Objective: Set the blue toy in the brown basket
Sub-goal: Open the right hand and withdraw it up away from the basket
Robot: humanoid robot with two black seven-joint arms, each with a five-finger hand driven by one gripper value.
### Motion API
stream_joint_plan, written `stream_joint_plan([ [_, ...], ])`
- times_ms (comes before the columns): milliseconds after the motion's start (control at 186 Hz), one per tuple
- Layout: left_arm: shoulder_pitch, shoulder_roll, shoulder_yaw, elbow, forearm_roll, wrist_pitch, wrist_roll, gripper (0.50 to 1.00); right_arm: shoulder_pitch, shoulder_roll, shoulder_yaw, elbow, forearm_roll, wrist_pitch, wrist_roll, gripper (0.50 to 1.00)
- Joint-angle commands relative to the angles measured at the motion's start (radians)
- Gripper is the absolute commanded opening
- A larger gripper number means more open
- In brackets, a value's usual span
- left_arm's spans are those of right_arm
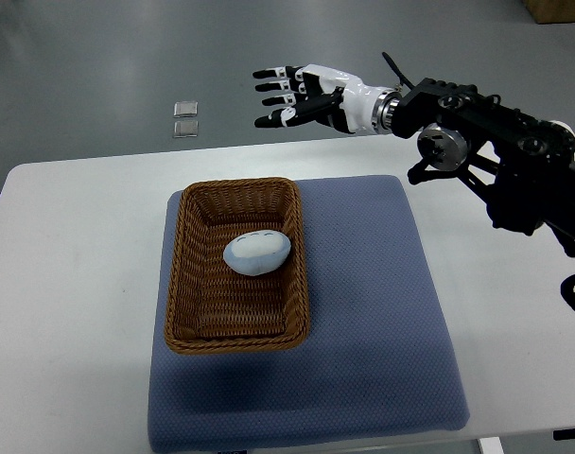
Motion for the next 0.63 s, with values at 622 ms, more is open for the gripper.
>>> stream_joint_plan([
  [622,0.0,0.0,0.004,-0.009,0.0,0.0,0.0,1.0,-0.372,0.143,0.403,-0.077,0.164,0.012,0.237,0.903],
])
